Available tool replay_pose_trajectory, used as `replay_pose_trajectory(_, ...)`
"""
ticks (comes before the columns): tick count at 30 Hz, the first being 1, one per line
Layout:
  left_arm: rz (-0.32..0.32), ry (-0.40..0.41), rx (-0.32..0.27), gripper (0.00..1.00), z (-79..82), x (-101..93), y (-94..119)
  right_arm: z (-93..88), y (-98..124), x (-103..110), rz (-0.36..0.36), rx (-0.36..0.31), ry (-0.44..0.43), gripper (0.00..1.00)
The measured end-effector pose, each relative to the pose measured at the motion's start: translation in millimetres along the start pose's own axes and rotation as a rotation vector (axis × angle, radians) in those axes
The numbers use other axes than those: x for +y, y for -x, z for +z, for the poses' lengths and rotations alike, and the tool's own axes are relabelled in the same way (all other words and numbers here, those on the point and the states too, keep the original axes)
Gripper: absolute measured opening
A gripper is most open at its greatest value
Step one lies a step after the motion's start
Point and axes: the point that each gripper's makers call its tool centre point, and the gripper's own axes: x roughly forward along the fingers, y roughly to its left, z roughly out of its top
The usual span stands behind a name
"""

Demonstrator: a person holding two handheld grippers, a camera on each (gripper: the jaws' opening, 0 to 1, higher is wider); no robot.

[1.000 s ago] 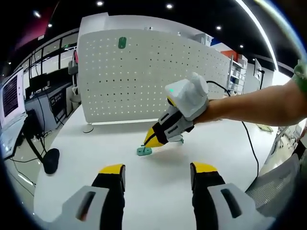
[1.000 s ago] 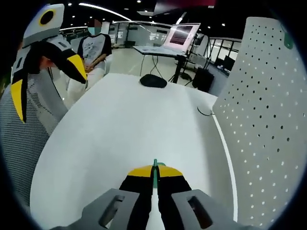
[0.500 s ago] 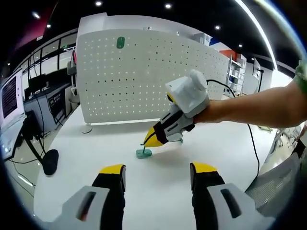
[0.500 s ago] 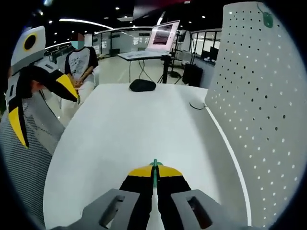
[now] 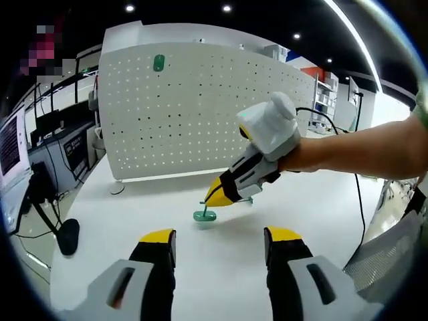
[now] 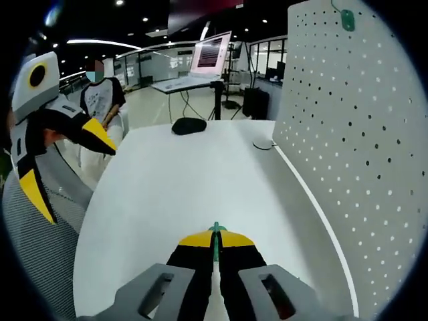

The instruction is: Insert the hook assembly into the mounting plate slot until the hook locks in place.

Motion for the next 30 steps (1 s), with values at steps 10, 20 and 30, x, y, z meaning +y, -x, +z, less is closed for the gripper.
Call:
replay_pose_trajectory(10,-0.029,-0.042,-0.015,0.54,16.4,-7.2,-8,9.8,35,-7,-0.076,-0.041,-0.012,0.0)
replay_pose_trajectory(20,-0.083,-0.086,-0.032,0.54,36.9,-22.8,-21,17.0,83,-13,-0.171,-0.078,-0.033,0.0)
replay_pose_trajectory(30,-0.151,-0.134,-0.043,0.52,49.3,-42.3,-31,11.5,122,-11,-0.252,-0.092,-0.061,0.0)
